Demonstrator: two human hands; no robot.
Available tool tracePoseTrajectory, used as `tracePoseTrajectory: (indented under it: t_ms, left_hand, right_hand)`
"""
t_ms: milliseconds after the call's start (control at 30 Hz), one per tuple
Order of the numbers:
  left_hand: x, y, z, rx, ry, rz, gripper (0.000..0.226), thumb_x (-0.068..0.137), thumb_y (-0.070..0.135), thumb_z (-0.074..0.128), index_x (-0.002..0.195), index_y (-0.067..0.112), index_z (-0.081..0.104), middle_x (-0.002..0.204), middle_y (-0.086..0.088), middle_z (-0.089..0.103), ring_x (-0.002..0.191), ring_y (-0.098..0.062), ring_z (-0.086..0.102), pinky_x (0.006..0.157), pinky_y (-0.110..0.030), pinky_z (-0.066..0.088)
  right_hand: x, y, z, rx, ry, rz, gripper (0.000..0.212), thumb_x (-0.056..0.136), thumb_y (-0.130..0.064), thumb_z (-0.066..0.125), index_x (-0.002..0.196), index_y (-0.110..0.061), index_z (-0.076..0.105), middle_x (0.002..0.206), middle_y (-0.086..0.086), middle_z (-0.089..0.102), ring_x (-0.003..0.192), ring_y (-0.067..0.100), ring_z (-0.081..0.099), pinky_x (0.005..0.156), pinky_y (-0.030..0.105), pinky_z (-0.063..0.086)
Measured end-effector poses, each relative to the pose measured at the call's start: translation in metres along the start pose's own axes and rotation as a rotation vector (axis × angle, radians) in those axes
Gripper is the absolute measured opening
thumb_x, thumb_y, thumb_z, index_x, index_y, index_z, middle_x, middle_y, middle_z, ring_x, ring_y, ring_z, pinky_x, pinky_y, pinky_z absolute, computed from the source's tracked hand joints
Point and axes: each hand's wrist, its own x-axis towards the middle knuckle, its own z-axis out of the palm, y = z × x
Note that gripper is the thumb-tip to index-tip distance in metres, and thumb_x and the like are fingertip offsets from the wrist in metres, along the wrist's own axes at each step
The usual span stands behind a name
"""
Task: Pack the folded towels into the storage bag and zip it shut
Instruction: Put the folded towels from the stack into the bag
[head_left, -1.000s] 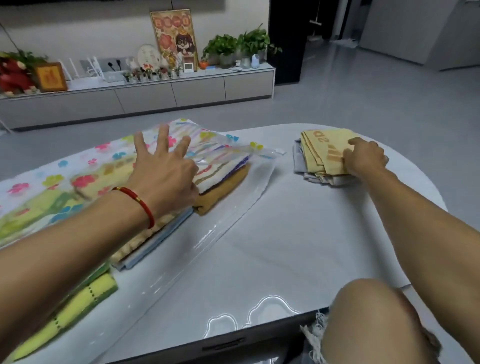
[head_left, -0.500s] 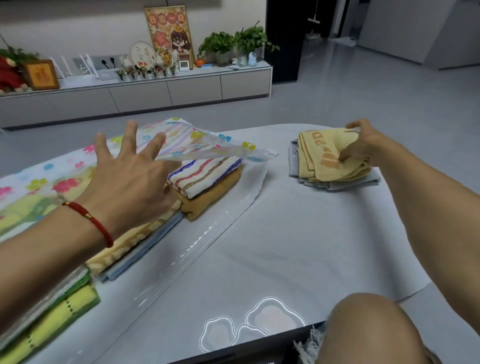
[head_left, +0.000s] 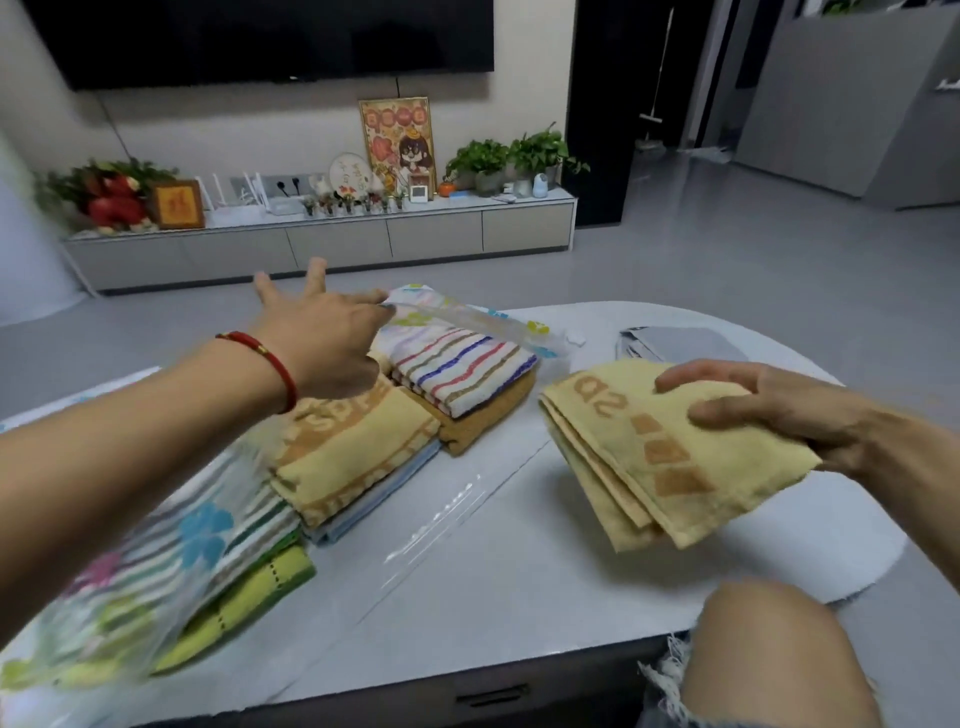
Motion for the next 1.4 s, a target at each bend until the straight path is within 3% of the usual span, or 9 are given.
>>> tracePoseTrajectory:
  t_ms: [233,400,600,700,800,933,1100,1267,1400]
  left_hand:
    - [-0.008,-0.008,-0.039,-0.109,0.018,-0.013,0.062,0.092,0.045,0.036,0.152,0.029,0.030,0.164,0.012,0.017,0.150,-0.041,0.000,0.105,-0.082,0.003]
    - [-0.011,-0.016,-0.051,-0.111,0.054,-0.028,0.061,0.095,0.051,0.029,0.151,0.027,0.032,0.163,0.013,0.016,0.150,-0.042,-0.001,0.103,-0.084,0.000]
    - [-0.010,-0.013,-0.040,-0.075,0.074,-0.008,0.060,0.094,0.048,0.032,0.149,0.026,0.037,0.163,0.011,0.019,0.150,-0.042,0.001,0.103,-0.084,0.001]
    - [-0.009,-0.015,-0.032,-0.092,0.091,-0.009,0.061,0.092,0.049,0.033,0.148,0.025,0.040,0.163,0.012,0.020,0.150,-0.041,0.001,0.103,-0.084,0.002]
    - [-0.010,-0.016,-0.023,-0.114,0.095,-0.004,0.061,0.090,0.049,0.035,0.147,0.028,0.041,0.163,0.012,0.019,0.149,-0.043,0.001,0.104,-0.084,0.003]
    - [-0.015,-0.010,-0.006,-0.092,0.150,0.020,0.058,0.087,0.048,0.042,0.141,0.027,0.047,0.162,0.005,0.025,0.147,-0.048,0.010,0.104,-0.083,0.012]
    - [-0.018,0.013,0.018,-0.166,0.195,0.061,0.052,0.083,0.042,0.049,0.132,0.025,0.054,0.163,0.002,0.021,0.146,-0.049,0.008,0.104,-0.080,0.018]
    - [-0.017,0.030,0.033,-0.192,0.230,0.070,0.048,0.081,0.038,0.052,0.127,0.026,0.057,0.164,0.004,0.019,0.147,-0.046,0.007,0.106,-0.077,0.018]
    - [-0.014,0.038,0.041,-0.194,0.242,0.054,0.054,0.084,0.041,0.052,0.136,0.029,0.052,0.164,0.003,0.018,0.148,-0.044,0.007,0.109,-0.075,0.017]
  right_hand:
    - [0.074,-0.028,0.162,0.112,-0.345,-0.133,0.043,0.092,0.002,0.066,0.128,-0.021,0.071,0.126,0.003,0.073,0.106,0.022,0.072,0.080,0.032,0.062]
    - [0.173,-0.032,0.223,0.477,0.072,-0.258,0.039,0.095,0.005,0.060,0.122,-0.021,0.071,0.127,0.021,0.070,0.098,0.030,0.069,0.092,0.048,0.057]
    - [0.231,0.004,0.247,0.021,0.436,-0.193,0.045,0.088,-0.016,0.070,0.128,-0.035,0.065,0.136,0.003,0.062,0.113,0.027,0.065,0.094,0.044,0.059]
    - [0.237,0.000,0.249,-0.029,0.523,-0.247,0.043,0.087,-0.027,0.071,0.127,-0.040,0.063,0.131,-0.004,0.062,0.107,0.019,0.063,0.079,0.029,0.058]
    - [0.240,0.001,0.242,-0.135,0.410,-0.193,0.044,0.091,-0.030,0.071,0.134,-0.035,0.060,0.134,0.002,0.062,0.108,0.027,0.067,0.089,0.041,0.060]
    - [0.210,-0.003,0.215,-0.089,0.282,-0.191,0.050,0.092,-0.029,0.070,0.140,-0.035,0.057,0.111,0.007,0.066,0.054,0.013,0.064,0.057,0.028,0.057]
    - [0.131,0.017,0.133,-0.342,0.229,-0.198,0.020,0.093,-0.027,0.069,0.106,-0.016,0.077,0.078,0.006,0.070,0.063,0.020,0.069,0.057,0.029,0.054]
    - [0.091,0.043,0.036,-0.619,0.736,-0.194,0.016,0.090,-0.023,0.065,0.082,-0.019,0.078,0.069,0.001,0.070,0.066,0.020,0.067,0.067,0.031,0.051]
    - [0.102,0.068,-0.031,-0.800,1.014,-0.068,0.027,0.095,-0.018,0.057,0.116,-0.010,0.073,0.122,0.017,0.069,0.113,0.037,0.063,0.097,0.044,0.051]
